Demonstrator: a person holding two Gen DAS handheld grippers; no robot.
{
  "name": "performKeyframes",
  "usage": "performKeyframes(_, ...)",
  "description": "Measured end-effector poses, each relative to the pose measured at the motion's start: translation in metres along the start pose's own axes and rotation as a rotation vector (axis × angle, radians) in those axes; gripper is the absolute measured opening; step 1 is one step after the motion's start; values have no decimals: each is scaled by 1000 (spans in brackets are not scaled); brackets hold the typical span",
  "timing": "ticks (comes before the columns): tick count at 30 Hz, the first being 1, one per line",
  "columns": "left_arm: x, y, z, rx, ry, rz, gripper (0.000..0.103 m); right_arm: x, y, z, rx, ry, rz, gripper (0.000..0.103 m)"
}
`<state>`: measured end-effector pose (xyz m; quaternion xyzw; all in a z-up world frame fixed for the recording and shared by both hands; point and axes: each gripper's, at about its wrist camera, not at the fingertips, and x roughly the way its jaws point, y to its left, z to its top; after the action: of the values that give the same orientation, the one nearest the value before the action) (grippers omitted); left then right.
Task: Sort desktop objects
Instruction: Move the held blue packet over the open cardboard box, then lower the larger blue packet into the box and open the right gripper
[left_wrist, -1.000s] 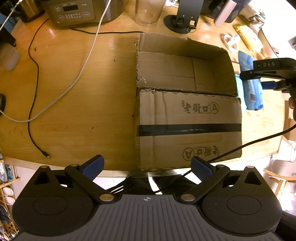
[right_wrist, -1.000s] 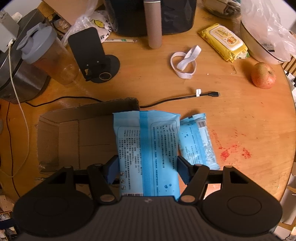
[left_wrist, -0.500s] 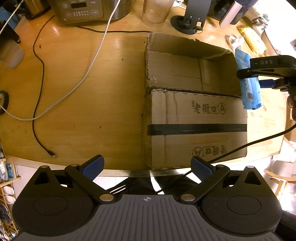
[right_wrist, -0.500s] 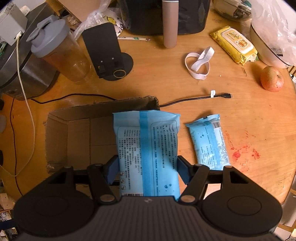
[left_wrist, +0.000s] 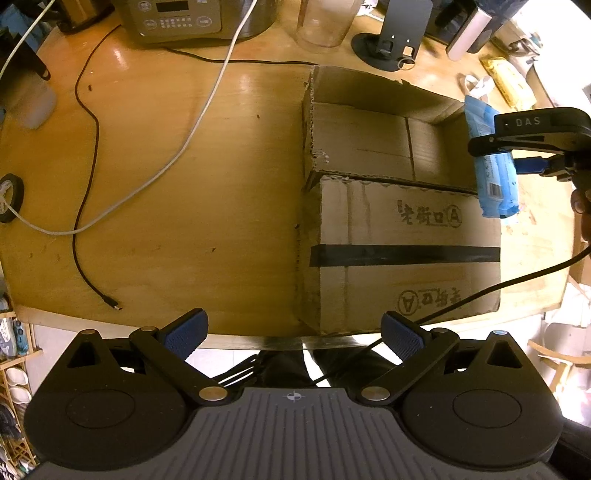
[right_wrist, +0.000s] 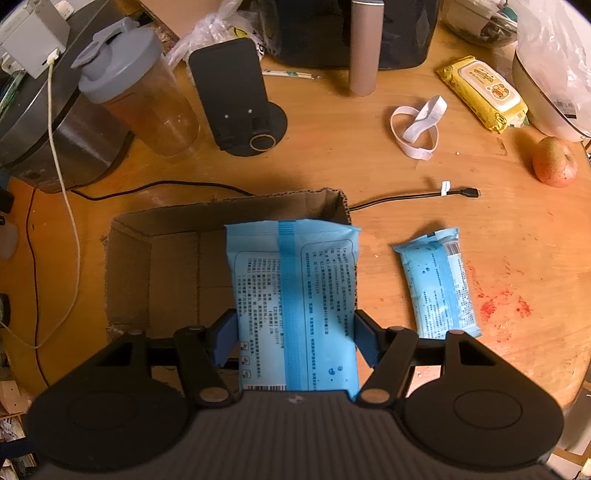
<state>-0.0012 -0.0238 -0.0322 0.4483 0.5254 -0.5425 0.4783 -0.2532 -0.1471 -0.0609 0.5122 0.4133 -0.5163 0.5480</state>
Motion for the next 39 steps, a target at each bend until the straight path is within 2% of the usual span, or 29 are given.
performKeyframes(23, 0, 10, -1, -23, -3, -13, 103, 3, 26, 2, -35, 18, -1, 65)
performKeyframes(39, 6, 11, 0, -41, 10, -33, 103, 12, 33, 9, -58, 83, -25, 65)
